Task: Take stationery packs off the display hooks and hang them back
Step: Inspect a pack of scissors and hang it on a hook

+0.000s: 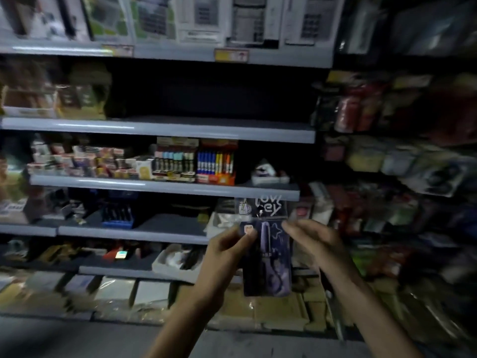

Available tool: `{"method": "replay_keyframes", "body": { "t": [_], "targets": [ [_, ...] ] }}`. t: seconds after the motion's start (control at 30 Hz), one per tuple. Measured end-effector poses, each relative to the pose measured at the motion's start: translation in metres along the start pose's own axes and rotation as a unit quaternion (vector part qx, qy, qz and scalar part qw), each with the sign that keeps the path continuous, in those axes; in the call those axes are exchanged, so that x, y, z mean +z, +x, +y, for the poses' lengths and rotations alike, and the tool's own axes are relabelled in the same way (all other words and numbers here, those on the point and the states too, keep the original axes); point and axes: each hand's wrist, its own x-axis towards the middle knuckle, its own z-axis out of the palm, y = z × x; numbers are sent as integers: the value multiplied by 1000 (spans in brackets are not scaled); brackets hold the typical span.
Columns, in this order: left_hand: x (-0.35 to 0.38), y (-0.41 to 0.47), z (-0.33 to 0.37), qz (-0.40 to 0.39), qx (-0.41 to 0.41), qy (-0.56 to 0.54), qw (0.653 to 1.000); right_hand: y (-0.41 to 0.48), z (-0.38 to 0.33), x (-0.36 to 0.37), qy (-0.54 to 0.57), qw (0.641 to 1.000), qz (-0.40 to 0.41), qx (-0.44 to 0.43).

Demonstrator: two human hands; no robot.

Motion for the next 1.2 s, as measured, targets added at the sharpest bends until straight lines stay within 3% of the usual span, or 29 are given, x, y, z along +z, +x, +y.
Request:
{"method": "replay_keyframes", "body": {
  "t": [0.23,0.53,1.03,1.2],
  "targets": [
    [126,53,9,-49,10,-18,999,24,-3,-132,-66,995,-10,-73],
    [228,125,42,-50,61,-57,995,65,-14,-255,-61,994,4,-90],
    [299,278,91,-94,134,-20,986,190,-59,-323,-115,974,93,-172],
    [318,337,118,-67,202,-13,977,235,-76,-342,-103,977,65,-177]
  ]
}}
